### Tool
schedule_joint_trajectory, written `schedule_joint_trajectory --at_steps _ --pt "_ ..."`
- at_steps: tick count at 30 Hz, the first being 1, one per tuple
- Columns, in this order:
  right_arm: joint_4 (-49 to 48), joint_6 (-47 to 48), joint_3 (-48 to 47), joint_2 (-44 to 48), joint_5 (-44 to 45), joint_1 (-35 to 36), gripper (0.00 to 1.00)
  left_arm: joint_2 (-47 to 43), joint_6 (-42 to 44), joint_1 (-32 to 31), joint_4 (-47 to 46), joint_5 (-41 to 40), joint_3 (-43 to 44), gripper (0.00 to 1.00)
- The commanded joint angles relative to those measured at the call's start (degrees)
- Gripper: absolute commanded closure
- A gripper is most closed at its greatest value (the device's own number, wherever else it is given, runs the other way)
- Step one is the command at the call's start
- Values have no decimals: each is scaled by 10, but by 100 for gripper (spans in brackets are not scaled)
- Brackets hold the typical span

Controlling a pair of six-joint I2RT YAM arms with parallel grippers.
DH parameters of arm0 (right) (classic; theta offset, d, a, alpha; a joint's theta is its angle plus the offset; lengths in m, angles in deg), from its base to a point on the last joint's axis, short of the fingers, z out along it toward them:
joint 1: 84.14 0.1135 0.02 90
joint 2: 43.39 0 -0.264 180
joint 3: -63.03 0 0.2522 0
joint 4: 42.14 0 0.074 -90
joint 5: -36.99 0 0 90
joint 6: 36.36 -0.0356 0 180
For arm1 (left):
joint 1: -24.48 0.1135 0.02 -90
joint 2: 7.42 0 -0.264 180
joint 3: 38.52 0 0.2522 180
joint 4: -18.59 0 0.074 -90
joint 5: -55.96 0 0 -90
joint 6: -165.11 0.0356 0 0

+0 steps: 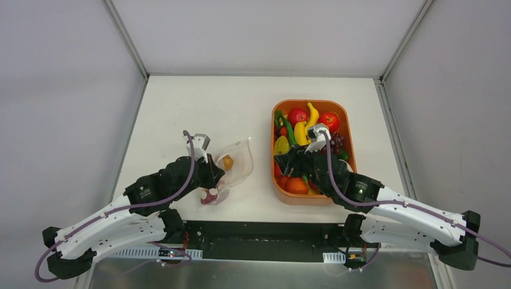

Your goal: Place the food in the zip-top bag and seal the zipper

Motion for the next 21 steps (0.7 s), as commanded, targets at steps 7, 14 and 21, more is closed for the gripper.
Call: schedule_joint_trajectory --at_steps 7,14,21 --pt "82 -36 -25 -17 65 -8 55 12 4 -1 -28 -15 -11 100" --pt "84 -69 -69 -119 72 -57 56 19 8 -2 -27 -12 -6 100" --pt "71 -88 -81 -182 30 -143 50 11 6 -1 -21 -18 -9 100"
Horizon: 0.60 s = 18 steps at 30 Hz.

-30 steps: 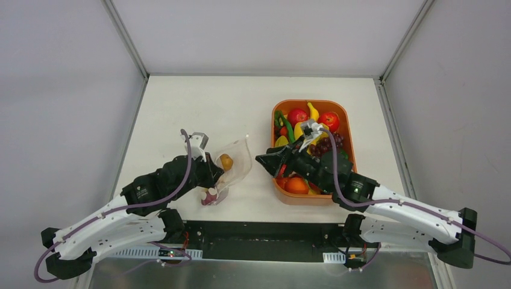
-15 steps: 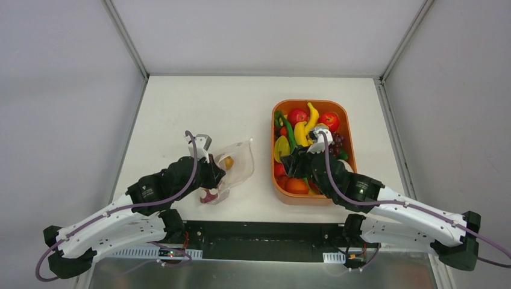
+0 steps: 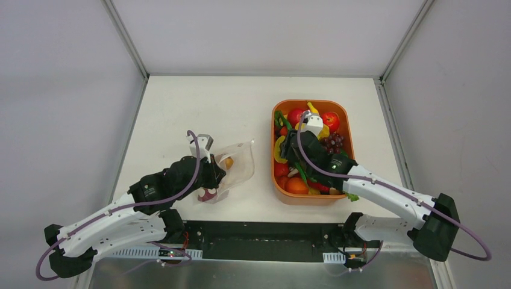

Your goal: Place the food in the zip-top bag and seal the zipper

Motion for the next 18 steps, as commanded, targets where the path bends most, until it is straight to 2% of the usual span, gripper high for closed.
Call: schedule_joint_trajectory --at_steps 1,6,18 --pt "-24 -20 -19 -22 -33 -44 50 -7 6 -2 -9 -20 1 100" --pt "-40 -10 -14 -46 -73 -76 48 -8 7 -1 -7 -18 2 100" --pt "11 71 -45 -94 -106 -81 44 -14 2 -2 -6 -13 -2 100"
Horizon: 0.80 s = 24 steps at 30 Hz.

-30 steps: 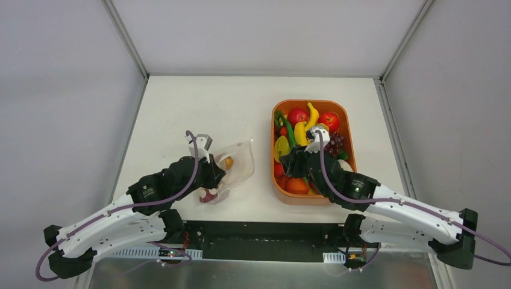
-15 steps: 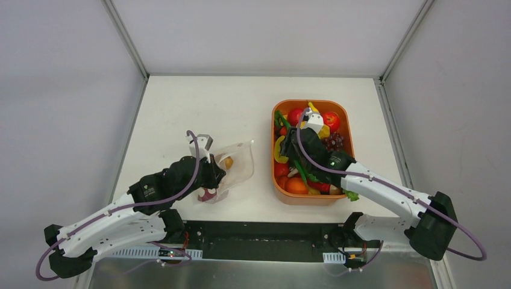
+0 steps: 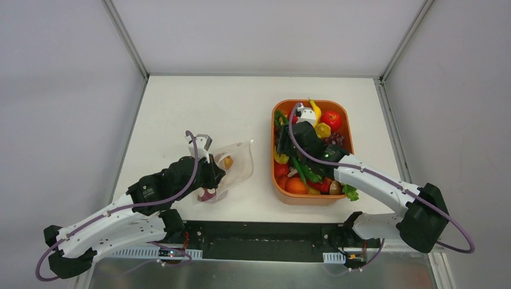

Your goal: Place the food in the zip-top bag and seal the zipper

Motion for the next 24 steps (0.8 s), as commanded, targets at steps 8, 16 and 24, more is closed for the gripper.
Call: schedule_joint_trajectory --at_steps 8,16,24 --pt "59 74 -34 -14 -16 -4 31 -9 3 -2 -6 -13 -1 100" --pt "37 79 -37 25 -104 -3 31 -12 6 -1 -3 -14 -3 100" --pt "55 67 -39 140 -110 -3 36 -13 8 -1 -2 -20 -5 100"
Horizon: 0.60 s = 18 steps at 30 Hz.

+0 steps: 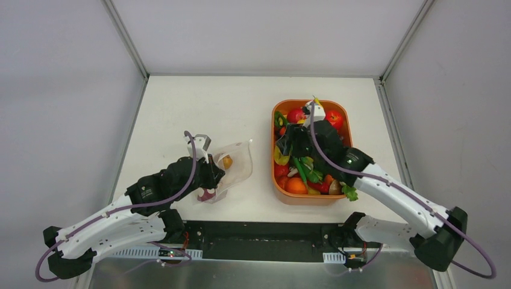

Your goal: Place the food in the zip-top bag and seal the zipper

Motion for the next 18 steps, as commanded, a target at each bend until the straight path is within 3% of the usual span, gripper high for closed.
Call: schedule_joint_trajectory --at_steps 1,4,9,18 --pt "4 -2 -4 74 -7 3 38 -4 8 -2 -4 -18 -5 100" --pt "40 -9 5 77 29 2 46 0 8 -2 -7 -13 -4 100" --pt "76 -13 26 60 87 1 47 -1 11 -2 -4 -11 -2 100" --pt "72 0 34 17 89 -3 54 -9 6 -2 5 -10 -4 100"
